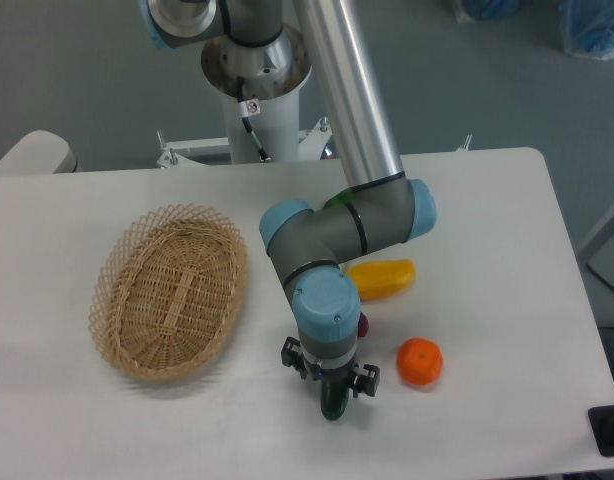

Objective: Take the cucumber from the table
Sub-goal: 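Lower the gripper onto the cucumber and close the fingers around it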

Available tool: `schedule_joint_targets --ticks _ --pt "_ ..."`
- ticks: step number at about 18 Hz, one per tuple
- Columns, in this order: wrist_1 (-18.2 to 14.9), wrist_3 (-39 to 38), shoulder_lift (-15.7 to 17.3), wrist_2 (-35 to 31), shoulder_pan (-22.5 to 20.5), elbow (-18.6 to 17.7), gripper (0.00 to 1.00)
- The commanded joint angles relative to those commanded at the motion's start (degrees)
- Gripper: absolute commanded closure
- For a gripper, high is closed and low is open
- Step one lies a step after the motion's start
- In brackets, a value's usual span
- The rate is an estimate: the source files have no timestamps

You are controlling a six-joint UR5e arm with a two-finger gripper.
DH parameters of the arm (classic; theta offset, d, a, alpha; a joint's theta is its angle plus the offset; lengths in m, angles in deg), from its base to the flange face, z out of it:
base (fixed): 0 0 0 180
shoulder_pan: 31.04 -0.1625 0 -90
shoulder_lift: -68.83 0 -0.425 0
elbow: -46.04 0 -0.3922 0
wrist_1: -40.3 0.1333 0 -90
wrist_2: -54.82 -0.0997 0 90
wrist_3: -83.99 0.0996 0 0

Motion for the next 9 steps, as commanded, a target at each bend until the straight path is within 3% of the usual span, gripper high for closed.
schedule_joint_targets --ticks 4,9 --pt "0.0 -0.2 -0.1 0.0 0.0 0.0 0.56" --pt "-0.2 -0.1 0.1 -0.1 0.0 0.6 0.65"
